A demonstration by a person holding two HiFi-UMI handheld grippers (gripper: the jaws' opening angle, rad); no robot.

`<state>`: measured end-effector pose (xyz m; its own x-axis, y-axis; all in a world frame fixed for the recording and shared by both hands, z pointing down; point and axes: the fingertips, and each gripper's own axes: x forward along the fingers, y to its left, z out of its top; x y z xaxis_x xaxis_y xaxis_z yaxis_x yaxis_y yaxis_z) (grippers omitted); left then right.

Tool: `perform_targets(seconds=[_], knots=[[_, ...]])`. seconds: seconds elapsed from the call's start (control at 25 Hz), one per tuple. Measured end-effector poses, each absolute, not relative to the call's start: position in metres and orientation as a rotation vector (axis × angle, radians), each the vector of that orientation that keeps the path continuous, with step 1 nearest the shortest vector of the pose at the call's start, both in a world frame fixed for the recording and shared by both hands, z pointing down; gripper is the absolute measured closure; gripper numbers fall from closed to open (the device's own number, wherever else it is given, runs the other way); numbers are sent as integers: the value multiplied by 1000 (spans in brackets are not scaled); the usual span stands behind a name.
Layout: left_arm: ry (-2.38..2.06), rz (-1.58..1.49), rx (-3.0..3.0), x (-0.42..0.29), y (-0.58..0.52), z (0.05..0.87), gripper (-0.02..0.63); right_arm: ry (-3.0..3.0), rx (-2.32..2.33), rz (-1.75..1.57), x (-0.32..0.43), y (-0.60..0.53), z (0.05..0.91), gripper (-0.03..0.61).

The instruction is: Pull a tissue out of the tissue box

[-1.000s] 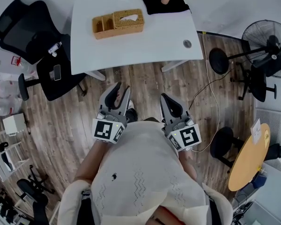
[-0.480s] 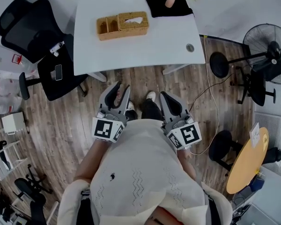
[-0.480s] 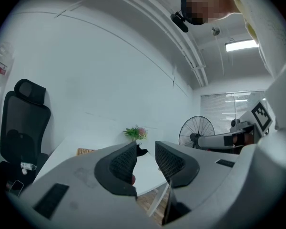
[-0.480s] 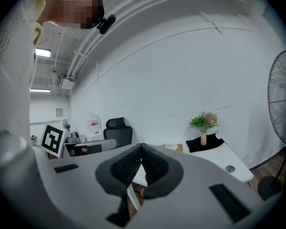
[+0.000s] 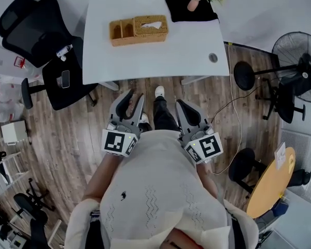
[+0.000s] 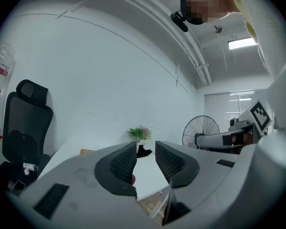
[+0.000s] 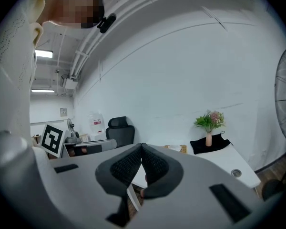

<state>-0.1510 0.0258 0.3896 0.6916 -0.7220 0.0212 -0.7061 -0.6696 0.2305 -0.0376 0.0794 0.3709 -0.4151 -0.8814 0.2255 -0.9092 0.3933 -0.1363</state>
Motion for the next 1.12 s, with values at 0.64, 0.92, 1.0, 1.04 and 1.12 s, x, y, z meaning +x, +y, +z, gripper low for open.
perform_targets(seconds=[0.64, 0.92, 1.0, 1.04, 1.12], knots=[[-1188, -50, 2684, -129, -39, 396, 489, -2564, 1538, 381, -19, 10, 377, 577], [-1192, -20, 2681, -117, -69, 399, 489, -2579, 1516, 389, -9, -22, 376, 577], [-1193, -7, 2683, -114, -77, 399, 489, -2586, 1505, 388, -7, -32, 376, 577], [-1194, 3, 2684, -113, -81, 400, 489, -2589, 1499, 388, -6, -36, 376, 577], [-1199, 19, 2687, -111, -88, 400, 489, -2595, 1490, 389, -4, -43, 375, 577]])
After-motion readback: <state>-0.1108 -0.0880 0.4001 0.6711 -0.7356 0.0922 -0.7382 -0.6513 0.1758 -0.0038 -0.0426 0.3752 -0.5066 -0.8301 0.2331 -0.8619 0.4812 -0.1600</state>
